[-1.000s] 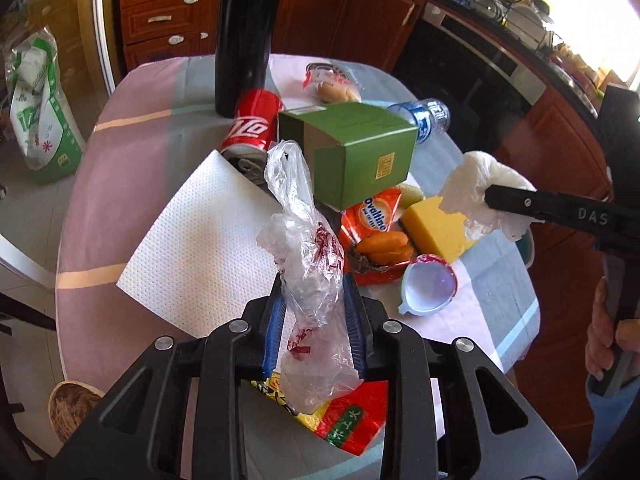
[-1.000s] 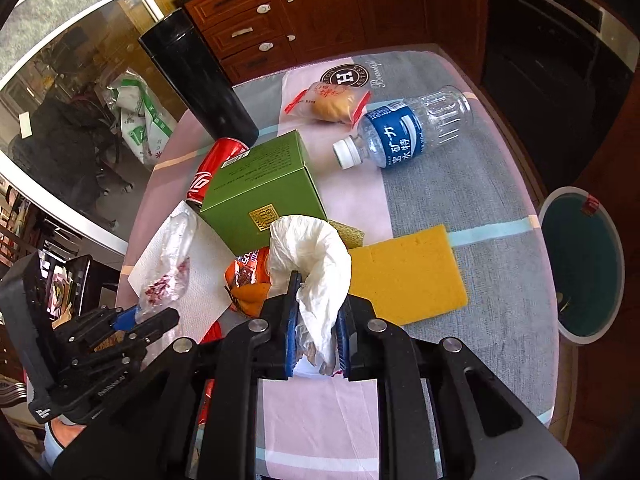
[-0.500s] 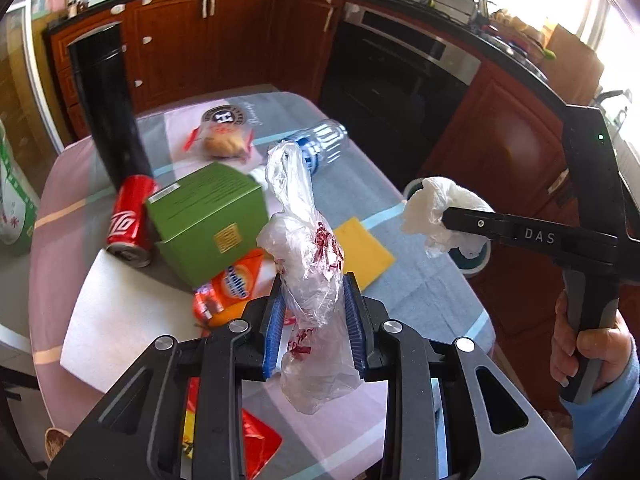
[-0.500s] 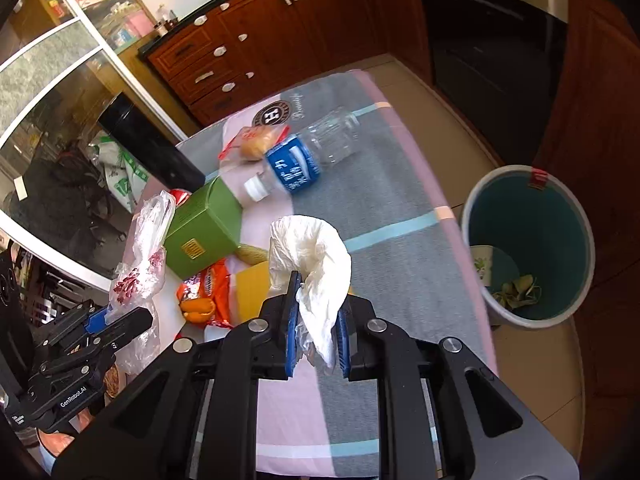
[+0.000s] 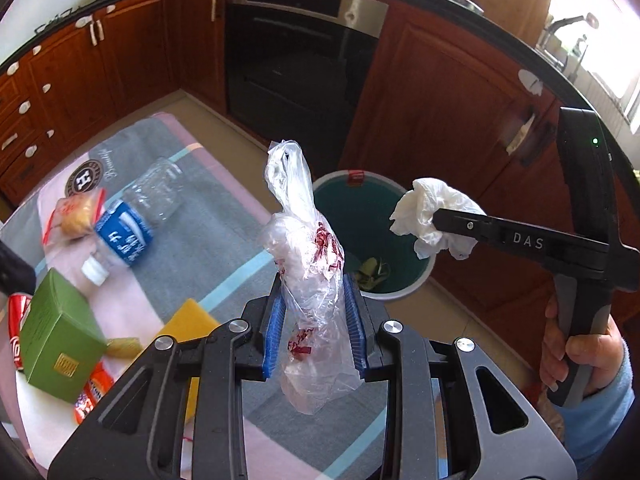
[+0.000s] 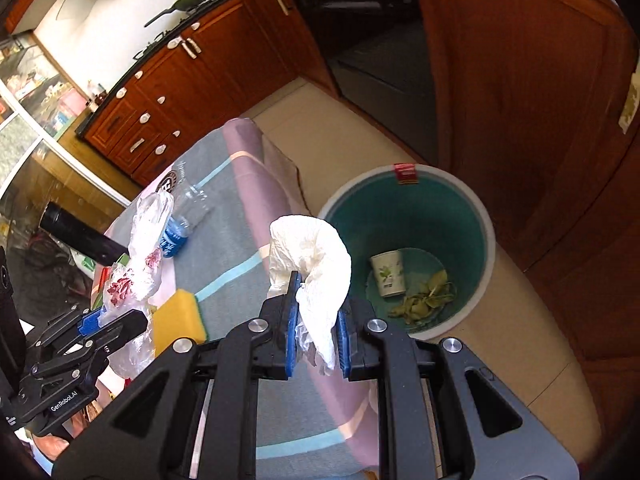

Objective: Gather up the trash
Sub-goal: 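Carry bag and tissue over the bin and open both tools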

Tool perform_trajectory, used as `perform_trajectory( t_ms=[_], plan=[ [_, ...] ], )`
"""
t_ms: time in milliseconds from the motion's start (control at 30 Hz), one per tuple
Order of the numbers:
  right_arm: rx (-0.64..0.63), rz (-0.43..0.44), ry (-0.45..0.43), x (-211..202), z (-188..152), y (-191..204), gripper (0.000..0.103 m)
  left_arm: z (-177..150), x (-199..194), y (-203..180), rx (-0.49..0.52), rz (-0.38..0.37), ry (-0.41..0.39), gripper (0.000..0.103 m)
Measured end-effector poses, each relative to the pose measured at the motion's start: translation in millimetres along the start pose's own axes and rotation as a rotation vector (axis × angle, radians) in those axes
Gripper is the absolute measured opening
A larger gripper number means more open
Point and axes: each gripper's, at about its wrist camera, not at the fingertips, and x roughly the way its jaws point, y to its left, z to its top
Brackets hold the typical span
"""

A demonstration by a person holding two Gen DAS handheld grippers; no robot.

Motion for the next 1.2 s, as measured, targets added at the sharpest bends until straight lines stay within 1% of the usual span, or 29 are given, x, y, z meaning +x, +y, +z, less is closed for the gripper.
perform_trajectory(
  t_ms=[133, 267, 467, 567, 633, 667, 700, 733, 767, 800, 867, 967, 1000, 1033, 1067, 1100, 1133, 1200],
  plan=[
    [0.048, -0.021, 0.006, 5.2, 7.6, -27.0, 0.015, 17.3, 34.1, -21.4, 0.042, -0.021, 0.041, 0.029],
    [0.073, -0.041, 0.023, 13.0, 14.7, -45.8, 0.015, 32.8, 68.3, -39.0, 0.068, -0.038, 0.085, 0.029],
    [0.101, -0.066, 0.045, 26.1, 27.1, -67.2, 0.015, 42.4, 109.9, -49.3, 0.079, -0.068, 0.138, 0.030],
    [0.101, -0.077, 0.052, 30.4, 30.9, -71.6, 0.015, 46.6, 126.4, -51.8, 0.081, -0.078, 0.156, 0.032],
    [0.105, -0.081, 0.061, 34.7, 32.6, -73.9, 0.015, 48.7, 133.8, -53.2, 0.086, -0.070, 0.156, 0.043],
    [0.107, -0.083, 0.065, 36.6, 33.1, -76.5, 0.016, 49.8, 136.4, -54.1, 0.090, -0.065, 0.151, 0.057],
    [0.109, -0.085, 0.069, 38.6, 33.2, -76.7, 0.016, 50.6, 138.2, -55.0, 0.093, -0.056, 0.145, 0.064],
    [0.110, -0.085, 0.074, 41.0, 33.4, -77.0, 0.016, 47.3, 136.8, -59.5, 0.097, -0.049, 0.140, 0.067],
    [0.109, -0.087, 0.080, 43.8, 33.3, -77.7, 0.016, 46.8, 137.6, -59.2, 0.098, -0.044, 0.140, 0.071],
    [0.108, -0.088, 0.085, 45.8, 32.9, -77.3, 0.016, 46.5, 138.6, -58.3, 0.098, -0.038, 0.142, 0.078],
    [0.107, -0.090, 0.095, 50.5, 32.9, -77.5, 0.016, 44.9, 138.6, -56.3, 0.095, -0.021, 0.141, 0.086],
    [0.106, -0.090, 0.110, 56.7, 33.0, -76.1, 0.018, 41.5, 134.3, -52.2, 0.082, -0.015, 0.130, 0.093],
    [0.107, -0.090, 0.115, 58.9, 32.9, -75.3, 0.023, 40.3, 132.9, -49.9, 0.077, -0.019, 0.130, 0.095],
    [0.110, -0.084, 0.120, 61.0, 32.8, -74.4, 0.030, 40.5, 131.2, -46.2, 0.074, -0.021, 0.133, 0.096],
    [0.116, -0.082, 0.120, 62.7, 32.4, -73.8, 0.053, 39.0, 129.9, -44.5, 0.073, -0.021, 0.134, 0.097],
    [0.123, -0.086, 0.117, 63.8, 32.1, -73.0, 0.073, 37.0, 128.0, -43.9, 0.074, -0.019, 0.135, 0.097],
    [0.129, -0.089, 0.110, 63.8, 31.7, -71.7, 0.075, 34.8, 126.9, -42.7, 0.076, -0.015, 0.138, 0.098],
    [0.135, -0.085, 0.121, 66.0, 31.7, -70.2, 0.076, 30.7, 122.2, -42.2, 0.073, -0.013, 0.143, 0.098]
  ],
)
